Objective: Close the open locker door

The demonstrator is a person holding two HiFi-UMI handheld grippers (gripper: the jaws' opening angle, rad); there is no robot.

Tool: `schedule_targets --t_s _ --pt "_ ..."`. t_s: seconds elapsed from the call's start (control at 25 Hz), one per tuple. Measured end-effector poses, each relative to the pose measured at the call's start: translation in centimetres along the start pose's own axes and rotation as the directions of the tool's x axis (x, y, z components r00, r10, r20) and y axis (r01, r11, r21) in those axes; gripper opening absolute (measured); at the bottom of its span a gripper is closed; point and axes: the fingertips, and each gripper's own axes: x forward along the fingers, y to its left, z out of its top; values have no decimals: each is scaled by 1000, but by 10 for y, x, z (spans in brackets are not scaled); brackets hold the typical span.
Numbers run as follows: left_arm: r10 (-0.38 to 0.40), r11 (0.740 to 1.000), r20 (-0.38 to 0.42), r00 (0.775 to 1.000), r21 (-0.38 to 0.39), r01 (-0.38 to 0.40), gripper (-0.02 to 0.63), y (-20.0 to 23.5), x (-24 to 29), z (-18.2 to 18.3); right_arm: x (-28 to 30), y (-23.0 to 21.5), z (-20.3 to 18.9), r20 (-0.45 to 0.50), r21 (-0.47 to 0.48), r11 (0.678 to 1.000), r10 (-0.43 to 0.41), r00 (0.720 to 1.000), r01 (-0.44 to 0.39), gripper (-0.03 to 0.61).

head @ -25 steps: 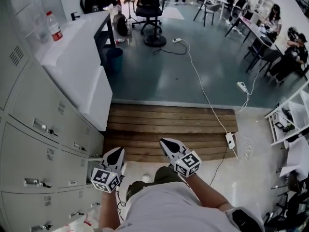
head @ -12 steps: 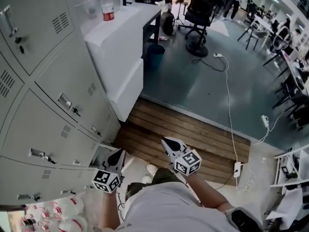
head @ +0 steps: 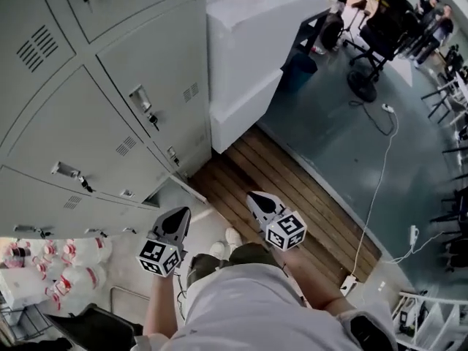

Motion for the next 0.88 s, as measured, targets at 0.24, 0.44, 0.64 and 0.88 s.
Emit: schedule_targets --t_s 0.24,0.44,0.64,0.88 --pt "157 985 -8 988 -71 -157 2 24 -21 -21 54 11 -26 -114 -15 986 165 980 -168 11" --pt "283 950 -17 959 -130 -283 2 46 -39 -41 93 18 -50 -197 -31 962 262 945 -273 11" --pt "394 901 -34 919 -184 -393 2 59 -58 -61 124 26 -78 -273 -31 931 343 899 -365 20" --pt "493 836 -70 867 -241 -494 2 67 -73 -88 152 27 -117 -356 -40 899 396 847 -437 28"
